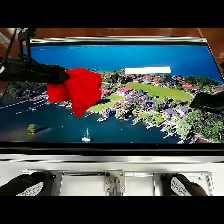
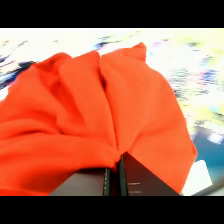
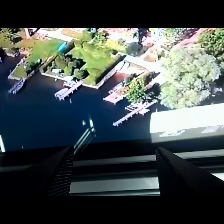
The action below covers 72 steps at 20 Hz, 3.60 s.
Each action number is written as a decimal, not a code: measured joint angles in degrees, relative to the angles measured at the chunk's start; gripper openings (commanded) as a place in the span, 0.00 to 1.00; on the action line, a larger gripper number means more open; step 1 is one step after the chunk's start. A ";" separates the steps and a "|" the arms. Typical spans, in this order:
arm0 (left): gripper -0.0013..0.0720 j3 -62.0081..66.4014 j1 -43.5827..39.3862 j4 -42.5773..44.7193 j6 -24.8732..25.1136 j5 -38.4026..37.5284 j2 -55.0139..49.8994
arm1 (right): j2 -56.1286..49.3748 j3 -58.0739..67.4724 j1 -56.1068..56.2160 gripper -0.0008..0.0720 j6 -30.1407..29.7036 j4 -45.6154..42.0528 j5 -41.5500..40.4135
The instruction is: Fold the shirts.
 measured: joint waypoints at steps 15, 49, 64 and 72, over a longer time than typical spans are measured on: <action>1.00 -14.88 -29.09 -2.69 -12.48 5.27 -14.64 | 9.86 -16.65 0.02 0.95 -1.60 6.01 -0.90; 0.08 -52.76 -8.96 -50.16 12.48 27.21 -9.77 | -19.17 -33.79 13.51 0.75 -10.38 31.98 -19.39; 0.07 -27.10 3.91 -47.52 22.77 27.19 13.18 | -0.72 -7.54 15.69 0.09 -17.55 34.86 -23.39; 0.08 2.08 6.27 -43.52 25.11 25.64 22.53 | 16.87 14.14 15.85 0.10 -16.59 33.46 -31.78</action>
